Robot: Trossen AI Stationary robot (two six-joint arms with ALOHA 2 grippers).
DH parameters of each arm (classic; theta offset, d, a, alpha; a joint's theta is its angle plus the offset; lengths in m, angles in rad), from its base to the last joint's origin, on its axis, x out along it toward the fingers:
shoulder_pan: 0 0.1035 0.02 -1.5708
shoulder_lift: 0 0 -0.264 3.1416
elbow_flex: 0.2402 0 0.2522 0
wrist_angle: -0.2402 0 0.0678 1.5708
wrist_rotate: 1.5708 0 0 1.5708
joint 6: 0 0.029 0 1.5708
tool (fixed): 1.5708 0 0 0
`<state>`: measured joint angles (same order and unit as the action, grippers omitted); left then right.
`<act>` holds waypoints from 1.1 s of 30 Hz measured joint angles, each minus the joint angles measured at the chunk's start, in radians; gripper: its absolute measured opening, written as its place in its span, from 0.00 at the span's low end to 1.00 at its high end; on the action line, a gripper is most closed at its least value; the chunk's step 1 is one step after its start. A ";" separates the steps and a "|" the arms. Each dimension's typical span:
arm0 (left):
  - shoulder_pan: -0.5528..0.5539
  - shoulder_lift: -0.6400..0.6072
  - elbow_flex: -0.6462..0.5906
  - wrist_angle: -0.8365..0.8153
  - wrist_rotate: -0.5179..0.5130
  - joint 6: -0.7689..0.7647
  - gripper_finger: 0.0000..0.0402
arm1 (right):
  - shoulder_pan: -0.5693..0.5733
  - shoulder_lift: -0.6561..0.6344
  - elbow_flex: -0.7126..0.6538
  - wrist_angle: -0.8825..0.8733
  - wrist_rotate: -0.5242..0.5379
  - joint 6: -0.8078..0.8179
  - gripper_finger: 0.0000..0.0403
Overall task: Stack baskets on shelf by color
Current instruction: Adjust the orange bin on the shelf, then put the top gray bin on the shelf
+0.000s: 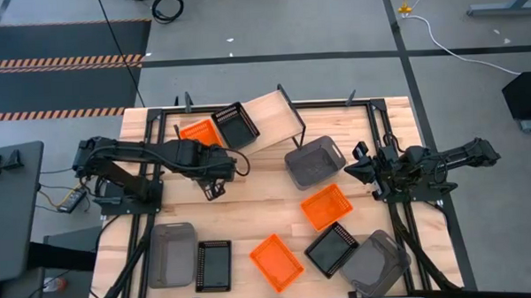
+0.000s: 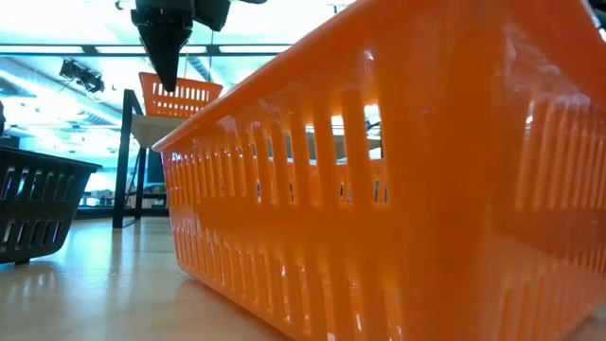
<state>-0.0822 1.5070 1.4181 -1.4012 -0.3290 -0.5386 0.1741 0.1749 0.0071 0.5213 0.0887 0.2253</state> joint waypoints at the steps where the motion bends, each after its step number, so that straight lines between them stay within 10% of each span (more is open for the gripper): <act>1: 0.000 0.000 0.000 0.013 0.000 0.003 0.19 | 0.000 0.000 0.000 0.000 0.000 0.000 0.03; 9: -0.001 0.000 0.000 0.223 0.031 0.132 0.19 | 0.000 0.000 0.000 0.000 0.000 0.000 0.03; 24: 0.073 0.000 0.000 0.121 -0.086 0.150 0.16 | 0.000 0.000 0.000 -0.001 0.000 0.000 0.03; 33: 0.013 -0.006 0.002 0.193 0.063 0.104 0.14 | 0.000 0.000 0.000 -0.001 0.000 0.000 0.03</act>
<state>-0.0694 1.5013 1.4200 -1.2084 -0.2659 -0.4342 0.1741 0.1749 0.0071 0.5205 0.0883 0.2256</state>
